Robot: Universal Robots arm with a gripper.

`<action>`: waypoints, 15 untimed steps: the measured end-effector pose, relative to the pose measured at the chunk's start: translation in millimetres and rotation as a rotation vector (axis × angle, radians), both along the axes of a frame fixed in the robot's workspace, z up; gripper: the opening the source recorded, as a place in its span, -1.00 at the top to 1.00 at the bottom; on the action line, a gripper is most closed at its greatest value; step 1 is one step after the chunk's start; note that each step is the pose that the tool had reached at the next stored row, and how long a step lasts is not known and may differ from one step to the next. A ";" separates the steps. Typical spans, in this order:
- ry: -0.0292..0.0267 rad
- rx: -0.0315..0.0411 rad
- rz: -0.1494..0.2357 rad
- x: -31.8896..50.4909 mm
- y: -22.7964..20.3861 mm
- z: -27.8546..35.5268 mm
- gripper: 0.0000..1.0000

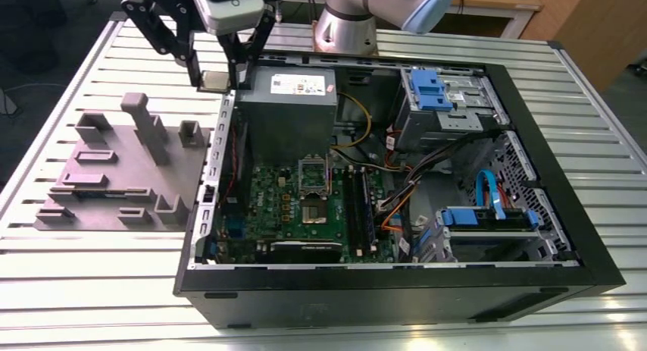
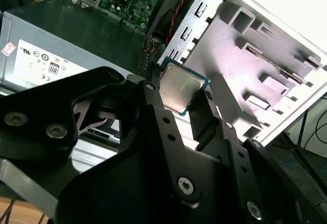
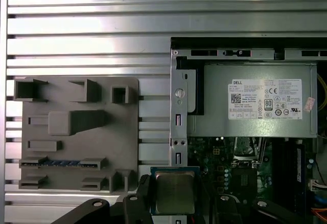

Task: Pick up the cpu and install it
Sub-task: 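Pick up the cpu and move it towards the insertion slot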

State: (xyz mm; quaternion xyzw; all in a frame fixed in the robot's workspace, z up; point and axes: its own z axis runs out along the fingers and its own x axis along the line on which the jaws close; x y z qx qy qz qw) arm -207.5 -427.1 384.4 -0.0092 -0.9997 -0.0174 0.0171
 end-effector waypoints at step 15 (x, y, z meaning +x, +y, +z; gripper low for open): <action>0.0000 0.0000 0.000 7.2 0.0 0.0 0.06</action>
